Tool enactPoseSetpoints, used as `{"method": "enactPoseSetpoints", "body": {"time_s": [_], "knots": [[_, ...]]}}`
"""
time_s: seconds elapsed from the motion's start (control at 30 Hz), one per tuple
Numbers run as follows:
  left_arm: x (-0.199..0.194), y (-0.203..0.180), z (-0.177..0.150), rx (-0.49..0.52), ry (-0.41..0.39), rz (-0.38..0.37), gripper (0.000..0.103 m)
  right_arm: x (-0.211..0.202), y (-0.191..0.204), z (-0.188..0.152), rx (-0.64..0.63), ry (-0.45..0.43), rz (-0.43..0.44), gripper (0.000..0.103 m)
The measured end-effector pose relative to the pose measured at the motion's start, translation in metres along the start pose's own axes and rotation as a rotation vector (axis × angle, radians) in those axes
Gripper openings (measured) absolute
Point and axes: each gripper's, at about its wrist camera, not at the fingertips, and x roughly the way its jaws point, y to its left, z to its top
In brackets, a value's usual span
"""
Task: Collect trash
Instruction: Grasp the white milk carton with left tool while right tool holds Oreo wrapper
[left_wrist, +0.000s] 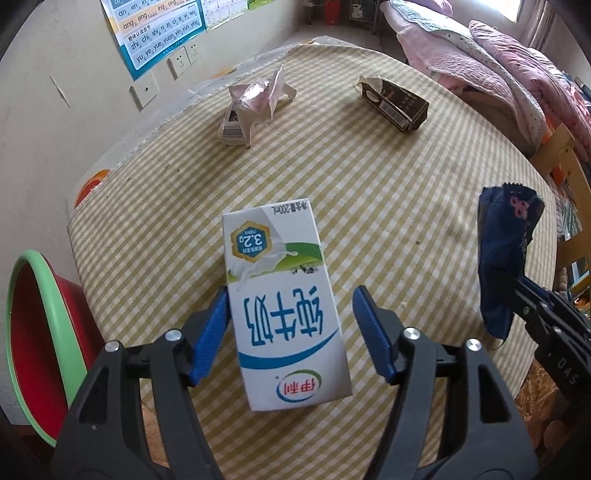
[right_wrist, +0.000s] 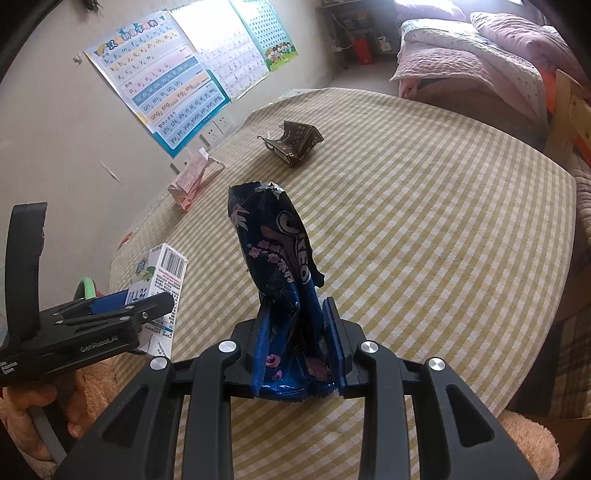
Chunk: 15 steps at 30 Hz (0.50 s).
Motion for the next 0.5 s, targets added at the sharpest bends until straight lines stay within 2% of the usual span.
{"method": "enactPoseSetpoints", "body": {"time_s": [0.07,0.5], "knots": [[-0.001,0.001,0.0,0.001,-0.005,-0.002,0.053,0.0,0.001,0.0,-0.002,0.0,-0.002,0.028],[-0.043,0.001,-0.022,0.007,-0.085,-0.046,0.052,-0.002,0.01,-0.004,-0.03,0.008,-0.038,0.028]]}}
